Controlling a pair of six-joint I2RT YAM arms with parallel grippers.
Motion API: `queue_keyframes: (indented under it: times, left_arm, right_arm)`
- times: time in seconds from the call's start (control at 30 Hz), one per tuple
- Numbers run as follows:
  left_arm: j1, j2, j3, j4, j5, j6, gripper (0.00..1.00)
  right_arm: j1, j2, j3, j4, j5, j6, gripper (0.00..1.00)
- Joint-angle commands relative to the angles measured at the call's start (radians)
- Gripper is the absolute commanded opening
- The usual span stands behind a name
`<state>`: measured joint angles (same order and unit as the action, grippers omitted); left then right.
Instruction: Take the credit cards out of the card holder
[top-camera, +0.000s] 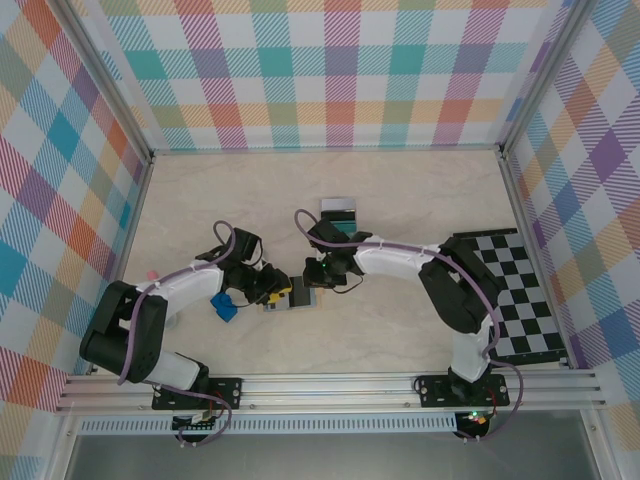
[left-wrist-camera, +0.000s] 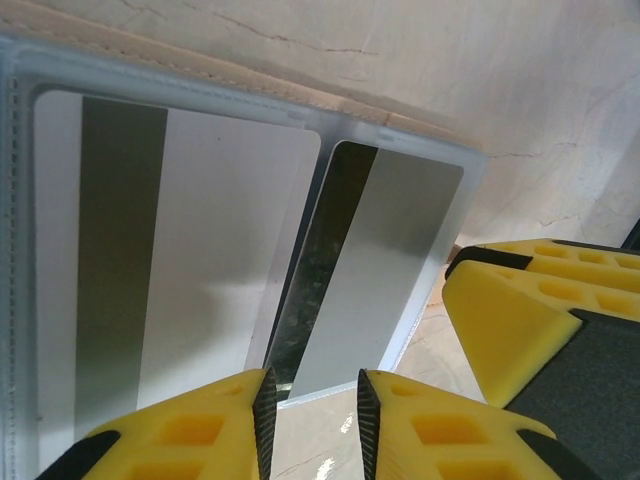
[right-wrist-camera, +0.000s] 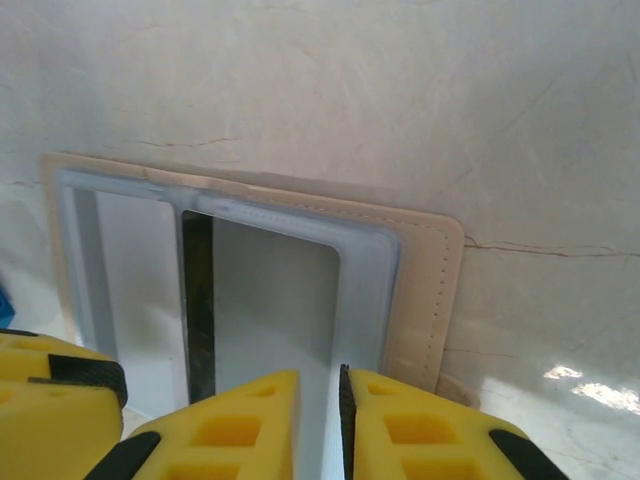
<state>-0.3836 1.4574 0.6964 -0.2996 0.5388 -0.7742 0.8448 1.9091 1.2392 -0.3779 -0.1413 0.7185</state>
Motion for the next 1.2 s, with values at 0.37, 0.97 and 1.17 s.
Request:
queue_keyframes:
  times: [0.37, 0.97, 1.17]
  left_arm:
    - [0.003, 0.071, 0.052, -0.029, -0.005, 0.042, 0.29]
    - [0.003, 0.116, 0.041, 0.013, 0.042, 0.041, 0.27]
    - [0.003, 0.116, 0.038, 0.051, 0.052, 0.038, 0.24]
  right_arm:
    - [0.000, 0.088, 0.080, -0.114, -0.030, -0.010, 0.21]
    - [0.000, 0.105, 0.078, -0.086, -0.076, -0.016, 0.21]
    - [0.000, 0.107, 0.074, -0.085, -0.079, -0.016, 0.21]
